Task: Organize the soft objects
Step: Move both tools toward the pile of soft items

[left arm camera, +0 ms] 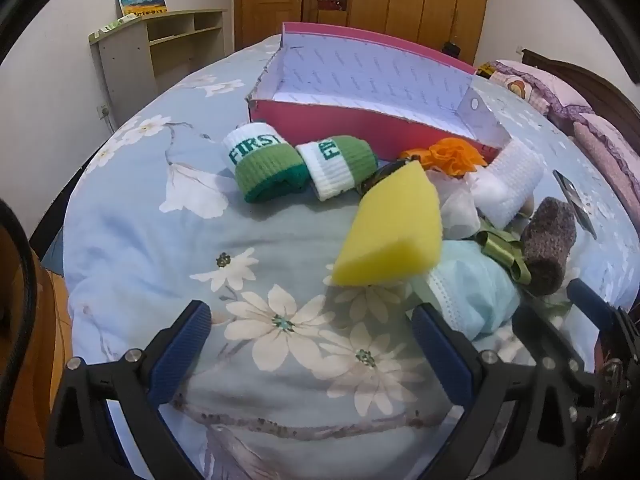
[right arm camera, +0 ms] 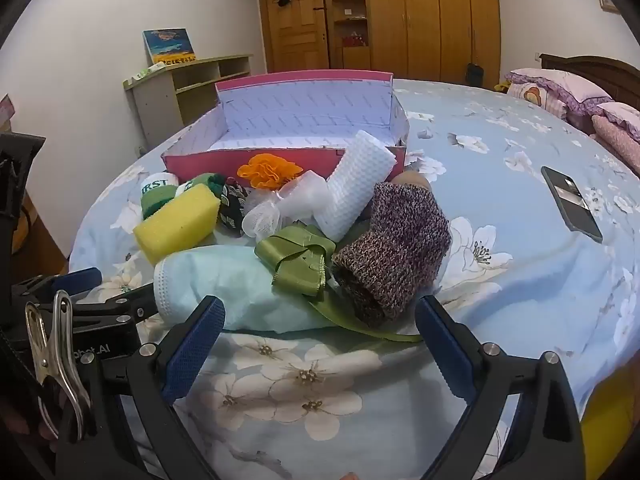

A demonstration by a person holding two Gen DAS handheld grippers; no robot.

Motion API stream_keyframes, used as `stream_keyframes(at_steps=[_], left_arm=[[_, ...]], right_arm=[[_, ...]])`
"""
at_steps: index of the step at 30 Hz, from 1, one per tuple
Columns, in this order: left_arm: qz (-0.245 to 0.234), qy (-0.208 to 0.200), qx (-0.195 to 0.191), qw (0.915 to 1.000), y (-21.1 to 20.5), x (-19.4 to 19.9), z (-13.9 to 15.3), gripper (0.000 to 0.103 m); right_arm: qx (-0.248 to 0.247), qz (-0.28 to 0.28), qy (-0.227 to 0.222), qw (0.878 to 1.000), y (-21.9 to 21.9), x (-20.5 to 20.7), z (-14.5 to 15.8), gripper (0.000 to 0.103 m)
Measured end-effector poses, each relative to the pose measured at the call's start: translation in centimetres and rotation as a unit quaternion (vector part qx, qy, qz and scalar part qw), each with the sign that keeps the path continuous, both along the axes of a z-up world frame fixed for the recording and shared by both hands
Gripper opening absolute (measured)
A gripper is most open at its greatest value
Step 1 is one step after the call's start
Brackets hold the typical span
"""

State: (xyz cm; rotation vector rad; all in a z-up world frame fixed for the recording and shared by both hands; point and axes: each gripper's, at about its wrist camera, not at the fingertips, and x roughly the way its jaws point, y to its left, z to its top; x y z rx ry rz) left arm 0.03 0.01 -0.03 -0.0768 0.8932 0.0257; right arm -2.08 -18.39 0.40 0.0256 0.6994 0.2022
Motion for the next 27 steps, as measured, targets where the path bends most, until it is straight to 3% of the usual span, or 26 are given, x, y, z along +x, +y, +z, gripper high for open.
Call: stream_keyframes(at_steps=[27], left_arm=[[-0.02, -0.001, -0.017, 0.9997, -0.2, -0.6, 0.3, 0.099]], right_arm=[[0.008, -0.006, 0.003, 1.0, -0.6, 0.0, -0.1, 0.099]])
